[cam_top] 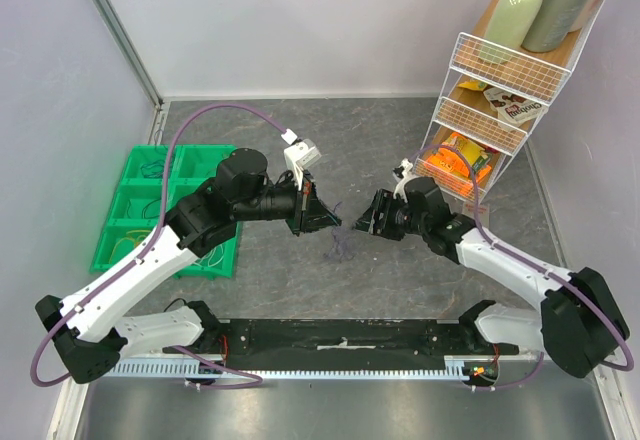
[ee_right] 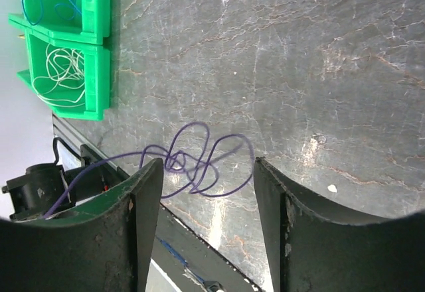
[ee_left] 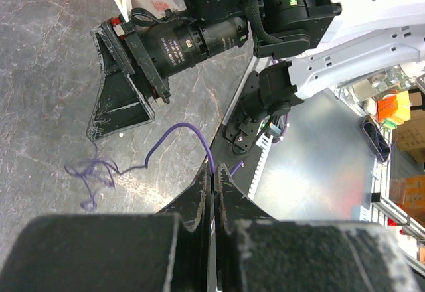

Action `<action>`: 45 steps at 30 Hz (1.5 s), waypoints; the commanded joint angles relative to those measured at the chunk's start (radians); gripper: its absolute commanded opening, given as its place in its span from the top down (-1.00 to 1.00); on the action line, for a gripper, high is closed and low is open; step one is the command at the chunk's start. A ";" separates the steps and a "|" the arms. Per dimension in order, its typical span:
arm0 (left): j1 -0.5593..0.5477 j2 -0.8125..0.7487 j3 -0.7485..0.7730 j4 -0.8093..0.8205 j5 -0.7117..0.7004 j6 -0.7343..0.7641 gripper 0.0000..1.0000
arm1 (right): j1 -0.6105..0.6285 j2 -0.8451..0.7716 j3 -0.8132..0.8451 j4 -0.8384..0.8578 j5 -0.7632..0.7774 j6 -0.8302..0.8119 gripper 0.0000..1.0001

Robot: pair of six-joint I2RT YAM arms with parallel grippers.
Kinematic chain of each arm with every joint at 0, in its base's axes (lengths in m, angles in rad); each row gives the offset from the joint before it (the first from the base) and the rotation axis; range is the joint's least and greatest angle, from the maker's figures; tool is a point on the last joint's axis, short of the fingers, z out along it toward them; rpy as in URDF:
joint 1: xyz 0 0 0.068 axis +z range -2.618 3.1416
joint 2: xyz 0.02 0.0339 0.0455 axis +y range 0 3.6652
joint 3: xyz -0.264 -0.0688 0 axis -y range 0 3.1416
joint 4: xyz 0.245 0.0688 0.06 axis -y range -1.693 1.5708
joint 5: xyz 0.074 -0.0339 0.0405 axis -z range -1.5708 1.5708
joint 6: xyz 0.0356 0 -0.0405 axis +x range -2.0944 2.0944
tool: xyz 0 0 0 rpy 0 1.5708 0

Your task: Untangle the cables

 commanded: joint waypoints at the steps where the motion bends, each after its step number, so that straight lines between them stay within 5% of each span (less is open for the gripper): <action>1: -0.003 0.005 0.017 0.043 0.039 -0.002 0.97 | 0.001 -0.025 -0.001 -0.008 -0.027 0.058 -0.29; 8: -0.004 0.000 0.005 0.048 0.042 -0.010 0.96 | 0.004 0.032 -0.087 0.207 -0.113 0.337 -0.14; 12: -0.004 0.003 0.002 0.048 0.042 -0.008 0.97 | 0.007 -0.007 -0.093 0.152 -0.045 0.378 -0.17; 16: -0.003 0.018 0.002 0.061 0.046 -0.005 0.96 | 0.009 -0.035 -0.058 0.080 0.019 0.254 -0.25; 24: -0.004 0.040 0.008 0.069 0.065 0.009 0.96 | 0.004 0.017 -0.041 0.147 -0.119 -0.183 -0.17; 39: -0.006 0.017 0.000 0.051 0.054 0.019 0.97 | 0.006 0.118 -0.150 0.394 -0.374 -0.277 0.05; 45: -0.004 0.023 -0.006 0.051 0.043 0.025 0.97 | 0.006 0.045 -0.184 0.349 -0.388 -0.297 0.10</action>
